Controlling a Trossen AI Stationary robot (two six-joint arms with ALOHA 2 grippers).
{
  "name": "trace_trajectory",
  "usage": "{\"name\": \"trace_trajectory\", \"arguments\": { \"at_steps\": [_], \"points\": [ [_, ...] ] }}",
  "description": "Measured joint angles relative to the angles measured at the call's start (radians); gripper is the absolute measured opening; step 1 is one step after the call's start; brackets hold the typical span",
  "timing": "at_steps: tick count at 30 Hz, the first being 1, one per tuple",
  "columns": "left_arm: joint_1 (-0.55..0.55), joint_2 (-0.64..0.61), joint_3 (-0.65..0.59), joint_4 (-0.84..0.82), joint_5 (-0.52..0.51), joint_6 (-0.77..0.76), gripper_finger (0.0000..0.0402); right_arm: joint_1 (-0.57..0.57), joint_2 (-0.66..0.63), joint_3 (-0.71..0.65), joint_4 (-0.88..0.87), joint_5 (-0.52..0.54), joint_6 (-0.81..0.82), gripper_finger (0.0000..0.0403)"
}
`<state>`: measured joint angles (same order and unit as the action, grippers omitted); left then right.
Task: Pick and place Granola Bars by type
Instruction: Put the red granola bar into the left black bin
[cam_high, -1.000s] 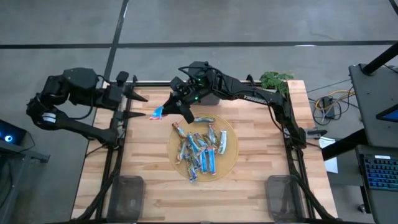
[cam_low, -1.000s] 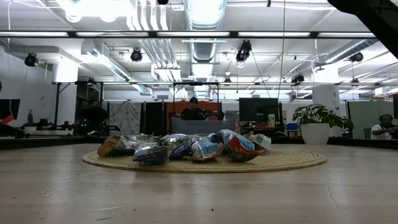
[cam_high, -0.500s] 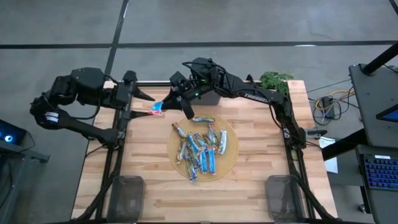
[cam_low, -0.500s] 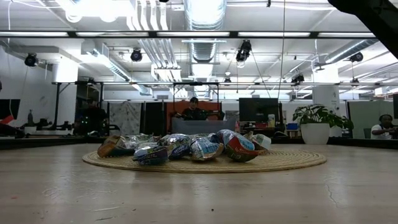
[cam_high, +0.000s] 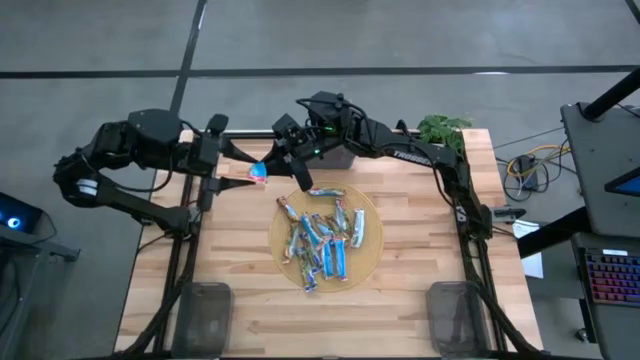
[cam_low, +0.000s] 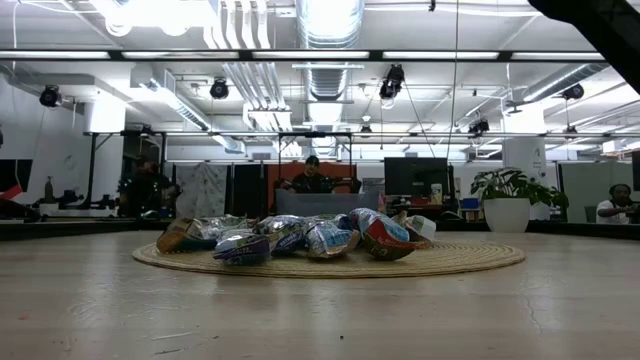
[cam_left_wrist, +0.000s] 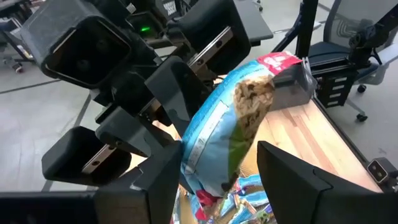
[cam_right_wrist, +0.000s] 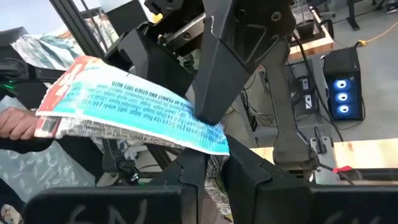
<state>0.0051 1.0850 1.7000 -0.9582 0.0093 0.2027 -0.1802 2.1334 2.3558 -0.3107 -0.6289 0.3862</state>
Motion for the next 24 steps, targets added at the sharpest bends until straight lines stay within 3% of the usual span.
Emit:
{"name": "trace_trajectory", "arguments": {
  "at_steps": [9,19,24],
  "points": [
    [0.0,0.013,-0.001,0.012,-0.008,-0.022,0.0151,0.0,0.0,-0.002,-0.002,0.003,0.0,0.0038],
    [0.0,0.013,-0.001,0.008,-0.01,-0.032,0.0066,0.001,0.002,-0.002,-0.002,0.0,-0.004,0.0039],
    [0.0,0.009,0.0,-0.013,-0.007,-0.032,0.0047,0.001,0.003,-0.002,-0.003,-0.02,-0.005,0.0064]
  ]
}}
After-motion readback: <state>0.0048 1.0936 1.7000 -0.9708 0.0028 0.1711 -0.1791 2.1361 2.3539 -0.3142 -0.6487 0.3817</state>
